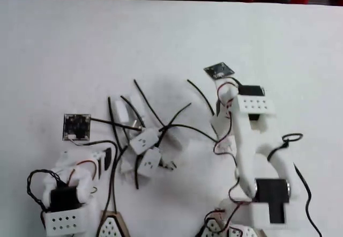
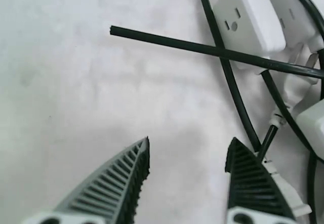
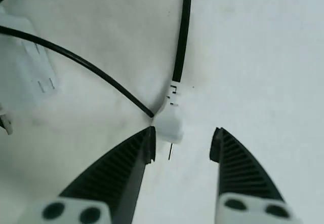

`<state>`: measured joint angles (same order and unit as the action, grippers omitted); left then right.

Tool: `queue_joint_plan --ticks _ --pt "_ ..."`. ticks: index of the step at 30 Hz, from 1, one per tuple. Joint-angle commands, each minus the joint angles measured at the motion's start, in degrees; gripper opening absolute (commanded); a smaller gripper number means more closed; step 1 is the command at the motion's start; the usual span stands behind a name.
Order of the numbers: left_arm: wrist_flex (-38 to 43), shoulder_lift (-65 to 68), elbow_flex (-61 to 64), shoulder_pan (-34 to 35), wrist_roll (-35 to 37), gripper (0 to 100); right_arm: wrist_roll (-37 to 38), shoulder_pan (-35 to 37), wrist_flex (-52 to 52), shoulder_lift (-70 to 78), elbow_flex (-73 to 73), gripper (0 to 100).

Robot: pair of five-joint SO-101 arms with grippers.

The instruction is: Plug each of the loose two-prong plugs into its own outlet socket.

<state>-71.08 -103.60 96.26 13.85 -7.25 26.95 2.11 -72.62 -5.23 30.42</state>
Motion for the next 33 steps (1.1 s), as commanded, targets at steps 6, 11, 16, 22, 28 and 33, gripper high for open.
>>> queue_joint_plan --ticks 6,11,16,22,28,33 --pt "1.3 -0.7 -0.3 0.8 0.1 25 -0.6 -0.6 -1.3 8.0 -4.5 18.3" --pt "1.3 -0.7 -0.3 0.8 0.1 25 -0.8 -0.6 -0.9 11.4 -4.7 18.3" --pt "1.3 -0.7 -0.3 0.8 0.1 25 -1.0 -0.7 -1.2 13.7 -6.2 18.3" --pt "1.3 -0.7 -0.3 0.8 0.1 25 -1.0 -3.0 -6.1 10.6 -10.4 18.3" --pt "1.3 -0.7 -0.3 0.8 0.1 25 -0.6 -4.3 -7.8 8.7 -11.5 18.3" --pt "1.3 -0.7 -0.3 0.8 0.1 25 -0.6 -3.8 -6.7 13.5 -11.5 18.3"
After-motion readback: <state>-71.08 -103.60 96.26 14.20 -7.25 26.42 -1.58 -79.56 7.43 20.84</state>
